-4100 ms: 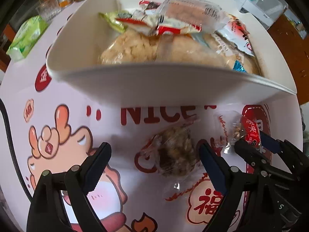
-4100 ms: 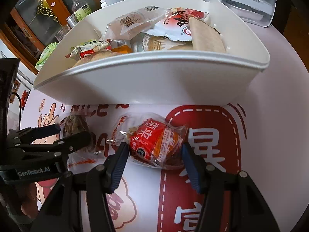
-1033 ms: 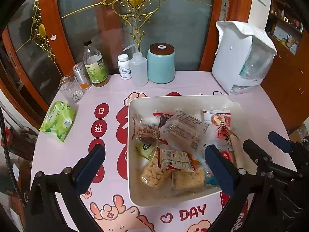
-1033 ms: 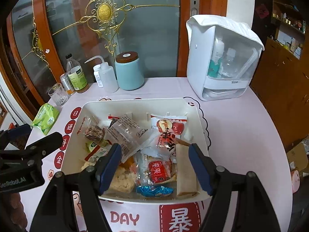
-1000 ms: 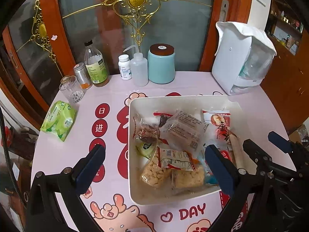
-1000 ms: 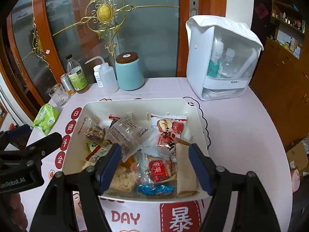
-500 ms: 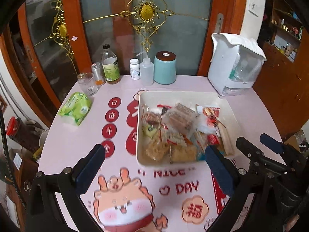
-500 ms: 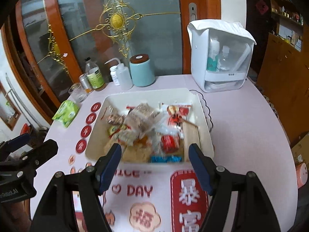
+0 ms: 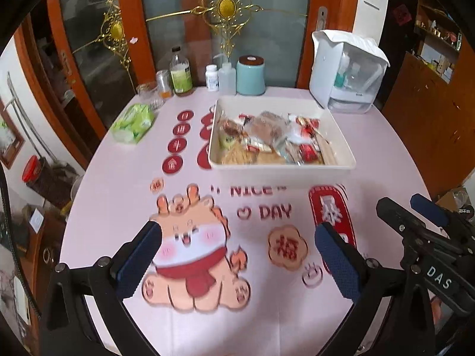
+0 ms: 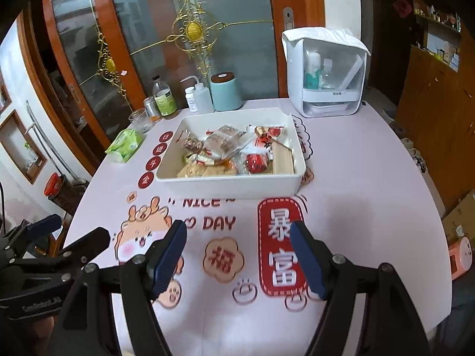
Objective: Organize snacks
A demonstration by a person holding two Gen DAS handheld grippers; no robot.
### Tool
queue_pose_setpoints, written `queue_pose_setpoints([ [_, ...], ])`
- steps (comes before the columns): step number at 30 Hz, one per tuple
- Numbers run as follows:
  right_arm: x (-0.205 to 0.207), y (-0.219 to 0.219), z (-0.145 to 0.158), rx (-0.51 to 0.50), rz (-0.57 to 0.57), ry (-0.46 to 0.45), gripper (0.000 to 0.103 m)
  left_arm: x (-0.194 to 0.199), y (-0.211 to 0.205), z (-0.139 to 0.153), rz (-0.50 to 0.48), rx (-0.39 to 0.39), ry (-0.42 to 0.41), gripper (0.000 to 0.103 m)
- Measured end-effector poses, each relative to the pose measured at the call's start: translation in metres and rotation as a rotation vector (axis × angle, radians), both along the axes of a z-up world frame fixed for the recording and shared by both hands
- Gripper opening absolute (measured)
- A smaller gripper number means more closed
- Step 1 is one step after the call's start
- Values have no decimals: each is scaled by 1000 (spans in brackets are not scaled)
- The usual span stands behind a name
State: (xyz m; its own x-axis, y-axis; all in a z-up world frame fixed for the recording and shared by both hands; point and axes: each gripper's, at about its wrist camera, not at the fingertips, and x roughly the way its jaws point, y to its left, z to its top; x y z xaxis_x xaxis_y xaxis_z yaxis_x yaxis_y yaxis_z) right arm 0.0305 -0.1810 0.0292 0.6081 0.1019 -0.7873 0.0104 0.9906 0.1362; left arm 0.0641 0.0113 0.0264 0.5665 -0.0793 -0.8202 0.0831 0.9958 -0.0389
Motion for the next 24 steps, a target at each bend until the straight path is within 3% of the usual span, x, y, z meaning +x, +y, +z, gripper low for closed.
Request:
queue_pose_setpoints([
  [10, -37, -7, 7, 55, -58, 4, 73, -59, -6, 1, 8, 18, -14, 103],
  [16, -44, -2, 9, 0, -67, 0, 73, -68, -6, 5, 33, 33, -37, 103],
  [24, -47, -8, 8, -14, -85, 0, 73, -68, -9, 1, 29, 26, -5, 103],
])
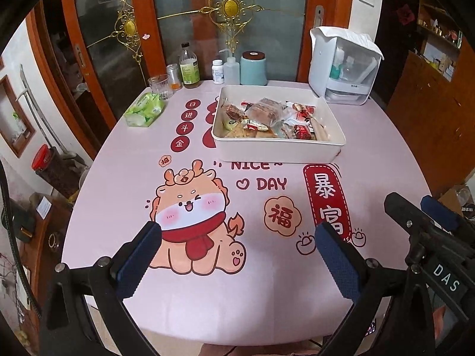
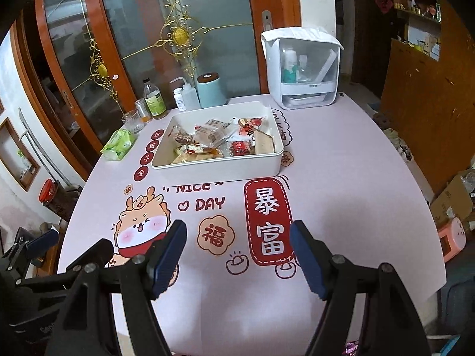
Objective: Organize snacks
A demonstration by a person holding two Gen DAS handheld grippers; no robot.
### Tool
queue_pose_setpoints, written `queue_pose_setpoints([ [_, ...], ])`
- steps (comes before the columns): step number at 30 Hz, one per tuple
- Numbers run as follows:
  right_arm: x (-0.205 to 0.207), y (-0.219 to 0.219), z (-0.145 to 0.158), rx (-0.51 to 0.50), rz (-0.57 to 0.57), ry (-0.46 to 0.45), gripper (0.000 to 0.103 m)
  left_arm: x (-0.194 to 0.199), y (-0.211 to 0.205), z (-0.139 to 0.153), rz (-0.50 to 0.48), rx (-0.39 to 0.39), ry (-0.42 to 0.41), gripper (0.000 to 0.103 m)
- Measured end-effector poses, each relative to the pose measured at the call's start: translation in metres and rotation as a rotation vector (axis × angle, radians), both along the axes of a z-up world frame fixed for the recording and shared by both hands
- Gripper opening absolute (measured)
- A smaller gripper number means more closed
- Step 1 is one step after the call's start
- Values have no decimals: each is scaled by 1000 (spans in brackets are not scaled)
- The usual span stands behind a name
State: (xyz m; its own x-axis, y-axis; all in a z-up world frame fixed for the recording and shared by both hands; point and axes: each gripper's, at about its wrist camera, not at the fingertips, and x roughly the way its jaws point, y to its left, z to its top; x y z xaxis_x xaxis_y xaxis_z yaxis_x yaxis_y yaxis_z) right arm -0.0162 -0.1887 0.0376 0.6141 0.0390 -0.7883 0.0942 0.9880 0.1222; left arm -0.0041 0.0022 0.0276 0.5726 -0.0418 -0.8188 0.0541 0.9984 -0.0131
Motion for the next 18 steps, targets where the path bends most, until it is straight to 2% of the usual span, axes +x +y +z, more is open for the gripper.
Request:
queue_pose_setpoints([
  [18, -3, -1, 3, -27, -19, -13, 73, 3, -7, 5, -16, 16, -4, 103],
])
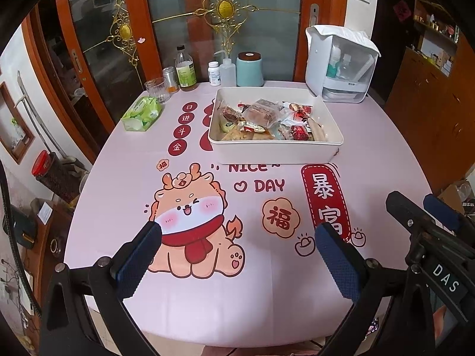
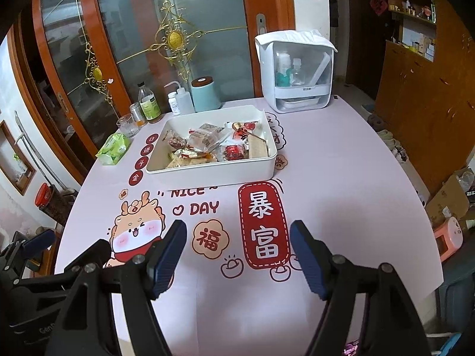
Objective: Organize snacks
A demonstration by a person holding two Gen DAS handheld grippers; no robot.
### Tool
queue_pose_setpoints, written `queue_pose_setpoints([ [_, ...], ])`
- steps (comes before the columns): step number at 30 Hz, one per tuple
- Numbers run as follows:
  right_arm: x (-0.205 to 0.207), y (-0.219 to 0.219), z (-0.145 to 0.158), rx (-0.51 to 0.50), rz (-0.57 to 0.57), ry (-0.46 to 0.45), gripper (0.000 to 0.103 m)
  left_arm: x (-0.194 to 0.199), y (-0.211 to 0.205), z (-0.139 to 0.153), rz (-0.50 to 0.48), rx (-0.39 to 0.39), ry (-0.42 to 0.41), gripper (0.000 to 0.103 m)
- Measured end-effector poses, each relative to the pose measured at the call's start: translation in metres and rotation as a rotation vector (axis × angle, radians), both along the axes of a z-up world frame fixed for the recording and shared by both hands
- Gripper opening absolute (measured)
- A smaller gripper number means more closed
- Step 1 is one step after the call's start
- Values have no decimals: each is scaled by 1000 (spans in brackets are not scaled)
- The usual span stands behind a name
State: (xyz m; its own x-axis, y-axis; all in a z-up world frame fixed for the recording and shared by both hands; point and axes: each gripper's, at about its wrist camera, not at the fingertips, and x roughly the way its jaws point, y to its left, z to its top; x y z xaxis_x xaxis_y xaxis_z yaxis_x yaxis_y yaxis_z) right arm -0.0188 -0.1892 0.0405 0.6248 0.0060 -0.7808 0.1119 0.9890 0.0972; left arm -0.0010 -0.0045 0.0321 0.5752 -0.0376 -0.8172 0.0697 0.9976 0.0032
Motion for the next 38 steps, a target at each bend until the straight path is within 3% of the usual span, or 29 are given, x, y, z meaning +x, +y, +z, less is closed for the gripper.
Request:
queue_pose_setpoints([
  [38, 1, 2, -1, -19, 45, 1, 73, 1, 0, -4, 60, -15, 10, 103],
])
